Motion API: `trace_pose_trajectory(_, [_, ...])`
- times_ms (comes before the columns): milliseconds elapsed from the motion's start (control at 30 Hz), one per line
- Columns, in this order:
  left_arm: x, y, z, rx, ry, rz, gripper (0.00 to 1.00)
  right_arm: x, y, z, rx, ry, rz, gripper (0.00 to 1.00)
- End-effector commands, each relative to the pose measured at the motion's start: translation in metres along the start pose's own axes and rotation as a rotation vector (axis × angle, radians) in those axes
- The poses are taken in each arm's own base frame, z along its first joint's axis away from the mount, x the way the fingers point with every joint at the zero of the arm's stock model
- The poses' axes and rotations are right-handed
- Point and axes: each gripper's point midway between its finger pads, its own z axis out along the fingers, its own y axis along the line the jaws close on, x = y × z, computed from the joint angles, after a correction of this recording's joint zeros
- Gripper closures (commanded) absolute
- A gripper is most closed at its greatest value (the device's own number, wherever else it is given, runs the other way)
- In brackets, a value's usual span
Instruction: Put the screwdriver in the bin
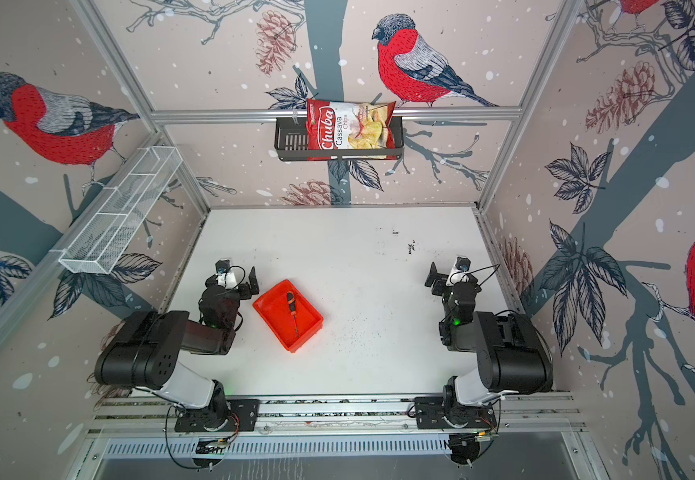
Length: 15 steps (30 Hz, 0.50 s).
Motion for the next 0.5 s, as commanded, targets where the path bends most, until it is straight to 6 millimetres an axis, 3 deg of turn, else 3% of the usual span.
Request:
trace_pose_trajectory(0, [-0.0148,0.0005,-0.0003,-0.005,-0.059,-0.015,0.01,-0.0053,0.0002,0.0007,0.000,-0.015,-0.003,0.00])
trace_pose_trajectory(467, [-0.0145,0.0002,0.0008,-0.005,-0.057,-0.014,0.01,-0.0057,0.0002,0.0006,0.002,-0.018,-0.004,0.00])
